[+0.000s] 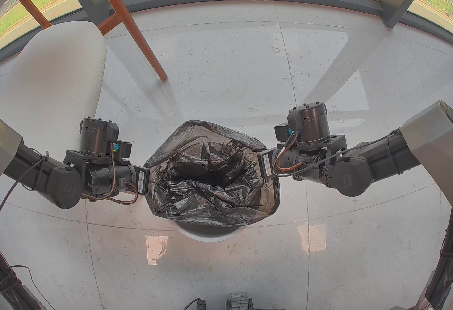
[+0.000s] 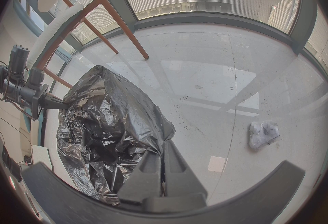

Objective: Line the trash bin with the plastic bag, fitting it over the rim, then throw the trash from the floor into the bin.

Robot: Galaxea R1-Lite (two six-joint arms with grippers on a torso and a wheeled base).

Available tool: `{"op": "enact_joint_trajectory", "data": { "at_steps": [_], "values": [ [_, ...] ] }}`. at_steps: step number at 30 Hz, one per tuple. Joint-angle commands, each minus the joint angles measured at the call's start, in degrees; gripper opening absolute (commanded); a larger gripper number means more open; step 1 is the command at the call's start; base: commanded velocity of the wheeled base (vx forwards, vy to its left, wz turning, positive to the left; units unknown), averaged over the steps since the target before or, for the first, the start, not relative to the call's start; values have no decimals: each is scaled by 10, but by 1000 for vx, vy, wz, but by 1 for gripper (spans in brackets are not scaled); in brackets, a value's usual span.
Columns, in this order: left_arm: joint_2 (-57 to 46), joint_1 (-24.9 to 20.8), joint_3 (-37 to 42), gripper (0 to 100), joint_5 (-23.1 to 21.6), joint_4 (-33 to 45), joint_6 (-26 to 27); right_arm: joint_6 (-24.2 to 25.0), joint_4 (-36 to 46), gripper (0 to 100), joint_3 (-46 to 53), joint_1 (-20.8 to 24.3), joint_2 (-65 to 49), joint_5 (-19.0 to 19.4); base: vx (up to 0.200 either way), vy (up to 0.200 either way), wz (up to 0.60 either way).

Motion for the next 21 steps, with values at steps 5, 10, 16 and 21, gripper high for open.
{"op": "enact_joint_trajectory", "data": {
  "at_steps": [5, 10, 16, 21],
  "values": [
    [-1, -4, 15, 0, 0, -12, 0, 6, -3, 100, 11, -24, -8, -4, 0, 0, 0],
    [0, -11, 28, 0, 0, -17, 0, 25, 0, 100, 40, -4, -52, -5, 0, 0, 0],
    [8, -8, 33, 0, 0, -38, 2, 27, -3, 100, 125, 8, -93, -6, 0, 0, 0],
    [8, -6, 30, 100, 0, -41, 2, 28, -4, 100, 163, 4, -120, -6, 0, 0, 0]
  ]
}}
